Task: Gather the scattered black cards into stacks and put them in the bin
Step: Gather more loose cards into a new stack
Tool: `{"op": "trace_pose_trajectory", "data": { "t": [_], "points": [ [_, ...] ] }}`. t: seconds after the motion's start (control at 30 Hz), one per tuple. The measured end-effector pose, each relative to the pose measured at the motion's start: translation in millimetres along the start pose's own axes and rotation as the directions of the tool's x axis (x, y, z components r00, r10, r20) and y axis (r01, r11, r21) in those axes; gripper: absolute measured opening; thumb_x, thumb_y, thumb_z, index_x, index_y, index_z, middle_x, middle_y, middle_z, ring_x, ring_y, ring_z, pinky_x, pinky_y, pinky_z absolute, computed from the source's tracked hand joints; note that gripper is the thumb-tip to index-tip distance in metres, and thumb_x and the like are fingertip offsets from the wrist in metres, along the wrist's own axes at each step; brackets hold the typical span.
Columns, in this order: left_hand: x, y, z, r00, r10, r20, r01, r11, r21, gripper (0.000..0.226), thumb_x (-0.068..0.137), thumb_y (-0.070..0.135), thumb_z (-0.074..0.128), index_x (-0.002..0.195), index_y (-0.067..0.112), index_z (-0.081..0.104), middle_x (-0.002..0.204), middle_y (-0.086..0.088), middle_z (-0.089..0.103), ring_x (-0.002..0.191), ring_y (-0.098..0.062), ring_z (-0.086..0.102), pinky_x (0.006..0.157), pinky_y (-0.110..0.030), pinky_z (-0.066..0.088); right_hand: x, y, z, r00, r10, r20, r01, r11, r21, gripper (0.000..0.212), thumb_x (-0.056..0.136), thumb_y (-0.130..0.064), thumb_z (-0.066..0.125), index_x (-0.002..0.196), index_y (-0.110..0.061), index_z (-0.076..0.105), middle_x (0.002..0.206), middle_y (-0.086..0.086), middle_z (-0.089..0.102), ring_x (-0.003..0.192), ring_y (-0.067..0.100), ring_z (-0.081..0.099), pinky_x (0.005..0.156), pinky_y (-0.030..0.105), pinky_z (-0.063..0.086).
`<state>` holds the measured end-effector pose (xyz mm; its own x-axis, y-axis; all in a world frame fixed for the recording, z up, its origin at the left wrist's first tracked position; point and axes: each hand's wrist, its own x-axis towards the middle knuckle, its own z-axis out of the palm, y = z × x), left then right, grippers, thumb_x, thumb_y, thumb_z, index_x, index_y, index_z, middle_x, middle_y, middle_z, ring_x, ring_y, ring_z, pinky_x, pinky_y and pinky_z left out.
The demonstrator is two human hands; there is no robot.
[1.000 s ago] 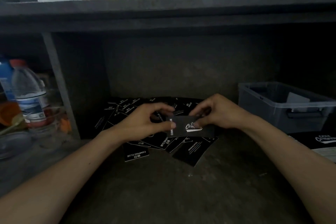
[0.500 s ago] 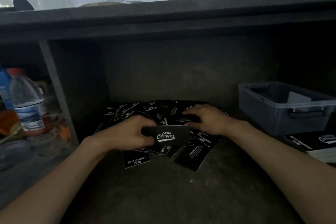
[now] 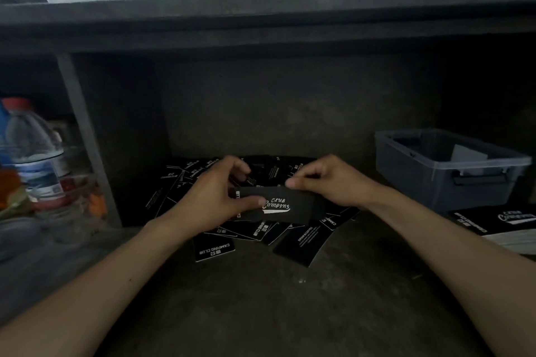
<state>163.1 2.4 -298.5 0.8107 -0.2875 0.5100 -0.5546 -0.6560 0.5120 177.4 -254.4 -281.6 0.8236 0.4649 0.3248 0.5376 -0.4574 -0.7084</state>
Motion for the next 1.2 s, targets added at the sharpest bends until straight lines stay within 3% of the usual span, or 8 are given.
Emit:
{"op": "trace_pose_trajectory", "data": {
  "t": [0.13, 0.27, 0.4, 0.7, 0.83, 1.0, 1.1, 1.2],
  "points": [
    [-2, 4, -6, 0.966, 0.111, 0.231, -0.105, 0.994, -0.039, 0.028, 0.077, 0.035, 0.085, 0.100, 0.034, 0.069, 0.093, 0.010, 0.072, 0.087, -0.007, 0.069, 0.075, -0.032, 0.057, 4, 0, -5, 0.995, 0.096, 0.012, -0.096, 0.983, 0.155, 0.027, 0.098, -0.030, 0.053, 0.109, -0.011, 0.070, 0.100, 0.004, 0.075, 0.094, 0.015, 0.071, 0.084, 0.032, 0.054],
    [-5, 12, -11, 0.954, 0.136, 0.266, -0.090, 0.980, -0.179, 0.035, 0.071, 0.025, 0.091, 0.100, 0.027, 0.071, 0.085, 0.003, 0.073, 0.077, -0.006, 0.069, 0.066, -0.015, 0.051, -3, 11, -20, 0.997, 0.072, 0.029, -0.049, 0.877, -0.477, 0.033, 0.080, -0.032, 0.078, 0.111, -0.024, 0.071, 0.111, -0.011, 0.069, 0.100, 0.002, 0.062, 0.092, 0.022, 0.048],
    [-6, 16, -14, 0.927, 0.146, 0.346, -0.060, 0.967, -0.249, 0.031, 0.075, 0.021, 0.088, 0.103, 0.023, 0.075, 0.094, 0.000, 0.075, 0.088, -0.013, 0.073, 0.080, -0.025, 0.059, -4, 11, -15, 0.992, 0.119, 0.048, -0.065, 0.789, -0.611, 0.040, 0.077, -0.032, 0.080, 0.115, -0.028, 0.069, 0.109, -0.009, 0.069, 0.099, 0.007, 0.062, 0.087, 0.023, 0.049],
    [-5, 8, -4, 0.959, 0.142, 0.244, -0.113, 0.985, -0.130, 0.015, 0.081, 0.021, 0.083, 0.088, 0.026, 0.070, 0.109, 0.008, 0.067, 0.104, -0.008, 0.066, 0.092, -0.025, 0.051, -9, -3, -33, 0.988, 0.031, -0.152, -0.068, 0.967, -0.244, 0.017, 0.088, -0.016, 0.070, 0.102, -0.011, 0.076, 0.097, -0.002, 0.075, 0.093, 0.012, 0.069, 0.092, 0.031, 0.051],
    [-5, 8, -1, 0.981, 0.115, 0.155, -0.107, 0.992, -0.064, 0.034, 0.072, 0.029, 0.089, 0.085, 0.034, 0.059, 0.136, 0.018, 0.049, 0.127, 0.003, 0.049, 0.104, -0.020, 0.039, -14, -12, -30, 0.992, 0.103, 0.075, -0.098, 0.993, -0.067, 0.020, 0.081, -0.017, 0.077, 0.100, -0.012, 0.077, 0.090, -0.001, 0.077, 0.087, 0.008, 0.071, 0.080, 0.017, 0.053],
    [-7, 9, 6, 0.956, 0.069, 0.285, 0.019, 0.955, -0.296, 0.050, 0.073, 0.010, 0.089, 0.105, 0.023, 0.054, 0.099, -0.002, 0.073, 0.089, -0.018, 0.074, 0.075, -0.030, 0.061, -5, -7, -23, 0.978, 0.207, 0.033, -0.210, 0.971, 0.118, 0.023, 0.102, -0.022, 0.048, 0.114, -0.018, 0.067, 0.109, 0.004, 0.073, 0.101, 0.015, 0.069, 0.083, 0.022, 0.052],
    [-6, 9, 6, 0.966, 0.132, 0.221, -0.077, 0.968, -0.241, 0.054, 0.075, 0.014, 0.087, 0.118, 0.033, 0.061, 0.097, 0.002, 0.072, 0.091, -0.015, 0.072, 0.081, -0.022, 0.057, -2, 6, -32, 0.938, 0.189, -0.290, -0.300, 0.862, -0.409, 0.039, 0.096, -0.012, 0.052, 0.134, -0.021, 0.055, 0.131, 0.006, 0.061, 0.119, 0.021, 0.057, 0.093, 0.022, 0.042],
    [-6, 10, 1, 0.953, 0.181, 0.242, -0.133, 0.970, -0.204, 0.033, 0.082, 0.021, 0.083, 0.111, 0.032, 0.071, 0.100, 0.009, 0.074, 0.096, -0.010, 0.071, 0.085, -0.017, 0.054, -6, 22, -29, 0.897, 0.441, -0.039, -0.349, 0.651, -0.674, 0.062, 0.091, -0.013, 0.052, 0.150, -0.026, 0.034, 0.151, 0.006, 0.040, 0.135, 0.024, 0.042, 0.108, 0.026, 0.036]
  ]
}}
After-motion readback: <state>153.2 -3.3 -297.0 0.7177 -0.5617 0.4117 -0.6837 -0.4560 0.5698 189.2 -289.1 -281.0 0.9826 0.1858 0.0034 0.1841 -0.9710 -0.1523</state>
